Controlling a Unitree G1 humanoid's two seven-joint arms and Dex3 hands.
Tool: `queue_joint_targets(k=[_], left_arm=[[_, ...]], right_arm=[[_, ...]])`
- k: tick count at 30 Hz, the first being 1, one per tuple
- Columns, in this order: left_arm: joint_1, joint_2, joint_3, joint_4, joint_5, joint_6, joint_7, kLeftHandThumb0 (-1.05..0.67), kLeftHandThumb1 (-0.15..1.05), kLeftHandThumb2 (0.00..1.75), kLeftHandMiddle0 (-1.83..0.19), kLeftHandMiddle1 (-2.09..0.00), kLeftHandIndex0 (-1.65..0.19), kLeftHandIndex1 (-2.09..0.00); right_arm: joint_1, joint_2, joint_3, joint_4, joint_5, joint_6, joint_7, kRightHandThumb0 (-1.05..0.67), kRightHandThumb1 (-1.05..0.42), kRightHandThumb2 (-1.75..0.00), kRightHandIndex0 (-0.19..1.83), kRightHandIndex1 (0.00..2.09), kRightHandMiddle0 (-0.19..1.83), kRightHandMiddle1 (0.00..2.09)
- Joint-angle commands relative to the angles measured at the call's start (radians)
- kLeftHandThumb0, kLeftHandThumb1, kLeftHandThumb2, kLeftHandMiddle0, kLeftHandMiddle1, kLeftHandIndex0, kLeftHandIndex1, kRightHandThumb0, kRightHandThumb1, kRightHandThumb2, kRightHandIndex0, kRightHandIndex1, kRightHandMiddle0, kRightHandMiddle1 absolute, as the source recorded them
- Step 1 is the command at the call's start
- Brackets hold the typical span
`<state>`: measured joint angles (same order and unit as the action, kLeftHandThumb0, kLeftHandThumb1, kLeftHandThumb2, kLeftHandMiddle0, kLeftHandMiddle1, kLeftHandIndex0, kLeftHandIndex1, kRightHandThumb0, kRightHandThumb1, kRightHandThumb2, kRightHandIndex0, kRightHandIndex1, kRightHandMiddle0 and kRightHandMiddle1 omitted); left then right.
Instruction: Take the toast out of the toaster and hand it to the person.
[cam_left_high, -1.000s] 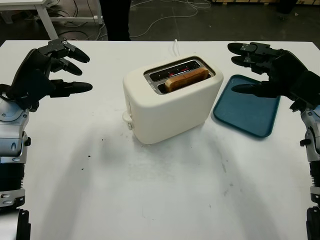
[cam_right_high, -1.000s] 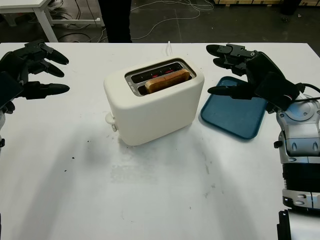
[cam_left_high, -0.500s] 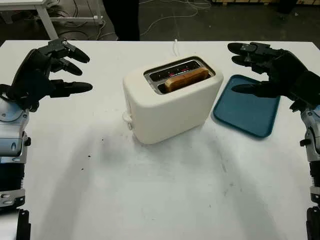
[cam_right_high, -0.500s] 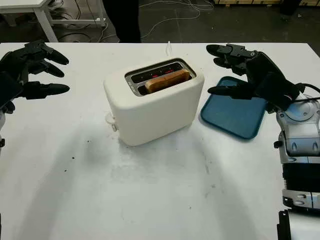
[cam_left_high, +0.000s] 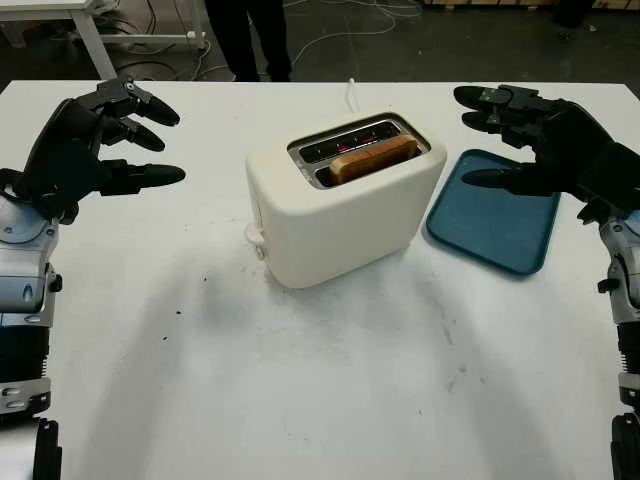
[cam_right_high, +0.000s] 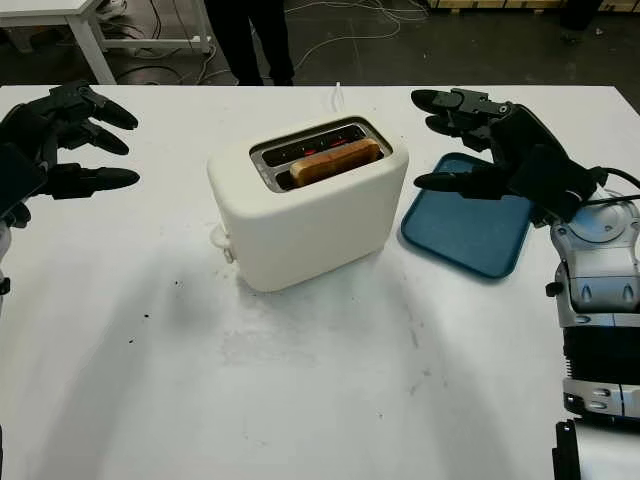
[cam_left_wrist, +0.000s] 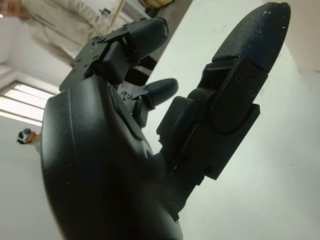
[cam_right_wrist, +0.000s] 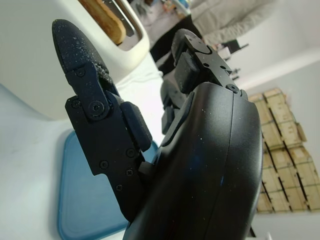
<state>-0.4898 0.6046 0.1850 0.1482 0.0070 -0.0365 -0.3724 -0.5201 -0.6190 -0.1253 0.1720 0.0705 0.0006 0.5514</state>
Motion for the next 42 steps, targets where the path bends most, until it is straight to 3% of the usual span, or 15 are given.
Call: queue_joint_targets(k=[1,42], left_arm=[[-0.004,0.0,-0.003,0.004,-0.003,-0.007,0.001,-1.05,0.71,0.0,-0.34,-1.29,-0.35,-1.18],[-0.005,0.003,-0.005,0.011,-0.001,-0.016,0.002,-1.05,0.71,0.0,-0.38,-1.27,-0.36,-1.19]], right_arm=[[-0.002,0.01,0.003,-0.002,0.01,-0.005,0.003,-0.76,-0.77,0.0,0.14,0.42,0.36,0.0],[-0.004,0.015,0.004,-0.014,0.0,0.006,-0.006,-0.76,-0.77,0.0,0.13,0.49,0.38,0.01]])
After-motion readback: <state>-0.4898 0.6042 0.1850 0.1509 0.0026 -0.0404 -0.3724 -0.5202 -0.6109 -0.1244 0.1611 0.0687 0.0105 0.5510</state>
